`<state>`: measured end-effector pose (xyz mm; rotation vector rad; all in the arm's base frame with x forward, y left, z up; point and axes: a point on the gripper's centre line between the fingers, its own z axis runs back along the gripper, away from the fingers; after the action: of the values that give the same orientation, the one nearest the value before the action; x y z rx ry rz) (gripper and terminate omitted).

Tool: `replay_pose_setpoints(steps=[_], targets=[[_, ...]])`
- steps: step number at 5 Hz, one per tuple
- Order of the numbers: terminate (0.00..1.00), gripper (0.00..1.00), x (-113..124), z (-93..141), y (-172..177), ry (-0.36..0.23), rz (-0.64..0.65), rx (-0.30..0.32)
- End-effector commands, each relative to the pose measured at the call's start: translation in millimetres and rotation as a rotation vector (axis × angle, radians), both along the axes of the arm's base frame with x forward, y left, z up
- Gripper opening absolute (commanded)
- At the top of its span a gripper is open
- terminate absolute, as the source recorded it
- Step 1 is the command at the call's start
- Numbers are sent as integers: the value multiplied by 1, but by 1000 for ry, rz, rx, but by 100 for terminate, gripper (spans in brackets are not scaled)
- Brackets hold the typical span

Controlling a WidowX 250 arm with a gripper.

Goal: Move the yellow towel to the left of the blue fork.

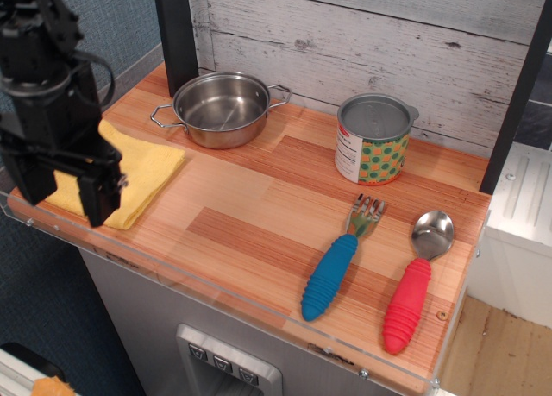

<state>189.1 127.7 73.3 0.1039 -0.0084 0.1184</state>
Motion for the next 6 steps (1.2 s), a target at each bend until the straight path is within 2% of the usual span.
replay_pose_setpoints(steps=[1,2,3,6], targets=[[0,100,35,7,19,-48,6,4],[0,100,50,5,30,-61,20,18],[0,0,63,-2,42,-62,43,22],[0,0,75,-30,65,-81,50,36]])
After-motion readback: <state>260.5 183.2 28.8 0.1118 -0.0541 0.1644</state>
